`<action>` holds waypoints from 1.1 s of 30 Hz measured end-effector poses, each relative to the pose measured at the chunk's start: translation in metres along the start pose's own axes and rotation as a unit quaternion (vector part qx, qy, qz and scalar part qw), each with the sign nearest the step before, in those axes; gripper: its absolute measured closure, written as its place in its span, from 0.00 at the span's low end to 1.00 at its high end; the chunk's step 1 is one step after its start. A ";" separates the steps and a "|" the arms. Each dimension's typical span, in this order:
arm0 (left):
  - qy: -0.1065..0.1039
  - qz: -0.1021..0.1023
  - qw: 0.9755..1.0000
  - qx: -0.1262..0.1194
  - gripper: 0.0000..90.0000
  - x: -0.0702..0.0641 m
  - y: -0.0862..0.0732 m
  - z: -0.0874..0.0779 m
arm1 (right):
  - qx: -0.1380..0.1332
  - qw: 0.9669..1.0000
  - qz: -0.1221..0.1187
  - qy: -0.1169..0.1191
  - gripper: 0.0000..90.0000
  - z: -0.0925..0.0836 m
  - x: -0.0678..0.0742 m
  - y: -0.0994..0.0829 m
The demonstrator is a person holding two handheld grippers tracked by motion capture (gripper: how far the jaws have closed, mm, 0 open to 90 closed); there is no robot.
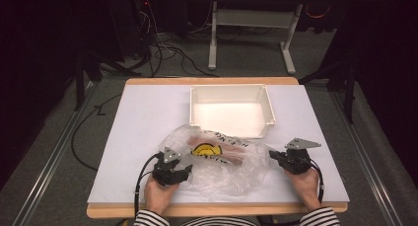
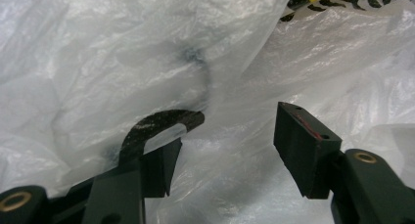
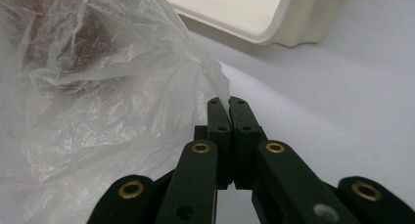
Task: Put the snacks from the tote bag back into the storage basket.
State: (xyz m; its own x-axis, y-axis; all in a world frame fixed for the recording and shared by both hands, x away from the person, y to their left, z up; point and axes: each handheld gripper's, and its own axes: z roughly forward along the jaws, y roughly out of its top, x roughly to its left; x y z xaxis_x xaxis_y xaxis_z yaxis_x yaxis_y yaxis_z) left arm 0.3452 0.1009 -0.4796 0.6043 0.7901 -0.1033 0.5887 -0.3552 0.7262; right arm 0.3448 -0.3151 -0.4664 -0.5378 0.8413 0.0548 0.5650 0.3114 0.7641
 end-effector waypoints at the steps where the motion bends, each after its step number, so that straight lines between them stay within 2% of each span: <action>1: -0.001 0.002 1.000 0.000 0.49 0.000 0.000 0.000 | 0.003 1.000 0.003 -0.003 1.00 0.001 -0.001 0.000; 6: 0.002 0.009 1.000 -0.003 0.49 -0.004 -0.001 0.001 | 0.006 1.000 0.003 -0.010 1.00 0.005 -0.004 0.001; 10: -0.011 0.017 1.000 0.000 0.55 -0.011 -0.001 0.001 | 0.011 1.000 0.008 -0.020 1.00 0.008 -0.011 0.002; 11: -0.015 0.031 0.999 0.003 0.57 -0.016 -0.001 0.001 | 0.014 1.000 0.009 -0.026 1.00 0.009 -0.013 0.002; 12: -0.015 0.031 0.999 0.003 0.60 -0.016 -0.001 0.001 | 0.014 1.000 0.009 -0.026 1.00 0.009 -0.013 0.002; 14: -0.017 0.037 0.999 0.002 0.63 -0.020 -0.001 0.002 | 0.020 0.999 0.012 -0.030 0.98 0.011 -0.014 0.002; 15: -0.019 0.041 0.999 0.001 0.66 -0.022 -0.001 0.003 | 0.024 0.999 0.015 -0.034 0.88 0.012 -0.014 0.002; 16: -0.019 0.041 0.999 0.001 0.69 -0.022 -0.001 0.003 | 0.024 0.999 0.015 -0.034 0.88 0.012 -0.014 0.002; 17: -0.021 0.041 0.999 0.000 0.71 -0.022 -0.001 0.003 | 0.020 0.999 0.015 -0.037 0.74 0.008 -0.009 0.002; 18: -0.021 0.040 0.999 -0.001 0.71 -0.022 -0.001 0.003 | 0.020 0.999 0.015 -0.037 0.74 0.008 -0.009 0.002; 19: -0.024 0.038 0.999 -0.001 0.77 -0.022 -0.001 0.003 | 0.007 0.999 0.005 -0.045 0.65 -0.002 -0.001 0.003; 20: -0.024 0.038 0.999 -0.001 0.79 -0.022 -0.001 0.003 | 0.007 0.999 0.005 -0.045 0.65 -0.002 -0.001 0.003; 21: -0.025 0.039 0.999 -0.001 0.82 -0.022 -0.001 0.004 | -0.008 0.999 -0.003 -0.051 0.60 -0.013 0.007 0.004; 22: -0.025 0.039 0.999 -0.001 0.84 -0.022 -0.001 0.004 | -0.008 0.999 -0.003 -0.051 0.60 -0.013 0.007 0.004; 23: -0.027 0.039 0.999 -0.002 0.87 -0.022 -0.001 0.004 | -0.023 0.998 -0.007 -0.050 0.58 -0.024 0.013 0.004; 24: -0.027 0.039 0.999 -0.002 0.89 -0.022 -0.001 0.004 | -0.023 0.998 -0.007 -0.050 0.58 -0.024 0.013 0.004; 25: -0.030 0.038 0.999 -0.001 0.91 -0.021 -0.001 0.004 | -0.039 0.998 -0.010 -0.046 0.58 -0.035 0.020 0.003; 27: -0.031 0.038 0.999 0.000 0.94 -0.021 -0.001 0.004 | -0.051 0.998 -0.016 -0.043 0.58 -0.045 0.028 0.002; 30: -0.034 0.039 0.999 0.002 0.98 -0.022 0.000 0.004 | -0.063 0.997 -0.023 -0.031 0.57 -0.054 0.036 0.002; 31: -0.037 0.039 0.999 0.002 0.99 -0.022 0.000 0.004 | -0.071 0.997 -0.034 -0.019 0.56 -0.061 0.045 0.003; 32: -0.037 0.039 0.999 0.002 0.99 -0.022 0.000 0.004 | -0.071 0.997 -0.034 -0.019 0.56 -0.061 0.045 0.003; 33: -0.039 0.039 0.998 0.003 0.99 -0.023 0.000 0.004 | -0.072 0.997 -0.041 -0.004 0.52 -0.061 0.054 0.004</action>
State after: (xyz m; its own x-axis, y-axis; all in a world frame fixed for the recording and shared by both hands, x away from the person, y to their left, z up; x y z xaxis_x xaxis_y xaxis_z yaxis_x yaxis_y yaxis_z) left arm 0.3337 0.0806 -0.4802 0.6881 0.7189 -0.0984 0.5409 -0.4179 0.7299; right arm 0.2799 -0.2952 -0.4207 -0.5737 0.8189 -0.0155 0.4240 0.3132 0.8498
